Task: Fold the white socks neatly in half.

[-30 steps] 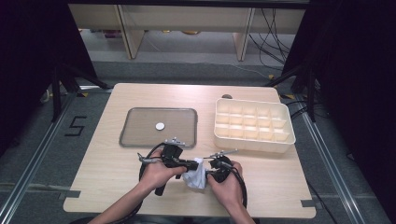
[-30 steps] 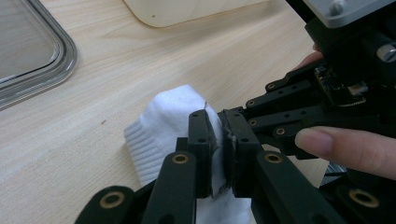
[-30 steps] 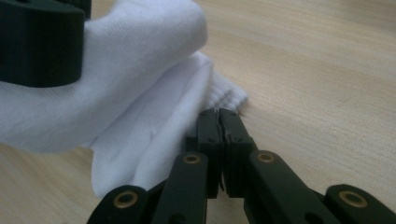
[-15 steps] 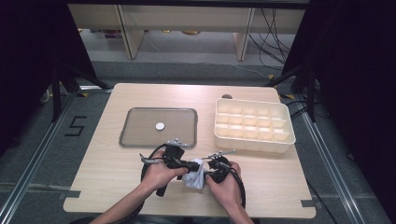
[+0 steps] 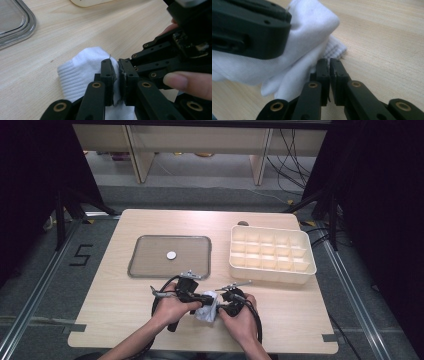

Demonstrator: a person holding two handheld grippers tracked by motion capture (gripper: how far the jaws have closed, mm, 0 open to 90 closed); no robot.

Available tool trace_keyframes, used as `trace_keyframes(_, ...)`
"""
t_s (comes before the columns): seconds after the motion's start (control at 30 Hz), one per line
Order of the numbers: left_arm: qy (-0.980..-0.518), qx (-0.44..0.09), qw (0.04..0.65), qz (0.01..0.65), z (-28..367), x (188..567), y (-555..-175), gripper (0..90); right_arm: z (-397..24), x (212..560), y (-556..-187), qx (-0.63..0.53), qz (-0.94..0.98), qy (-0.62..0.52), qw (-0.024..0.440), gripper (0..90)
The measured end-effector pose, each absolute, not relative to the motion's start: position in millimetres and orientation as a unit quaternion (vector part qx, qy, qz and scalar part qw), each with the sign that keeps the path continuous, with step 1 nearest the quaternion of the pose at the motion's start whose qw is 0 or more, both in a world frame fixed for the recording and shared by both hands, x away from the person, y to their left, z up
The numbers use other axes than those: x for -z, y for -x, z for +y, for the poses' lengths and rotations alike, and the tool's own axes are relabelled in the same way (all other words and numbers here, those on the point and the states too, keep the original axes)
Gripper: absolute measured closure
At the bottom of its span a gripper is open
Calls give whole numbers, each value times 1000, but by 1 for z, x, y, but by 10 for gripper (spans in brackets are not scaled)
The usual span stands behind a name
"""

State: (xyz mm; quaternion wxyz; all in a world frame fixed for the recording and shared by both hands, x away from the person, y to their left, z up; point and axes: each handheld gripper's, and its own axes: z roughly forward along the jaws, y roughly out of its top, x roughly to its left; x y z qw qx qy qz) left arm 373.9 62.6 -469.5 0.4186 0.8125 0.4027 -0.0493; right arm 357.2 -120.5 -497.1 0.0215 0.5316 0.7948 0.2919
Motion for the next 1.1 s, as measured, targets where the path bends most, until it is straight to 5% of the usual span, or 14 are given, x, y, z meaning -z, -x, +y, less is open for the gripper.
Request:
trace_keyframes(0.47,-826,29,412,385,53,479,-364,799,-148,470,-370,-348,743,-570,33,753)
trace_keyframes(0.8,-827,24,412,383,53,479,-362,786,-143,472,-376,-352,725,-592,-11,643)
trace_keyframes(1.1,-830,22,410,378,52,480,-362,783,-141,479,-381,-364,723,-586,-32,683)
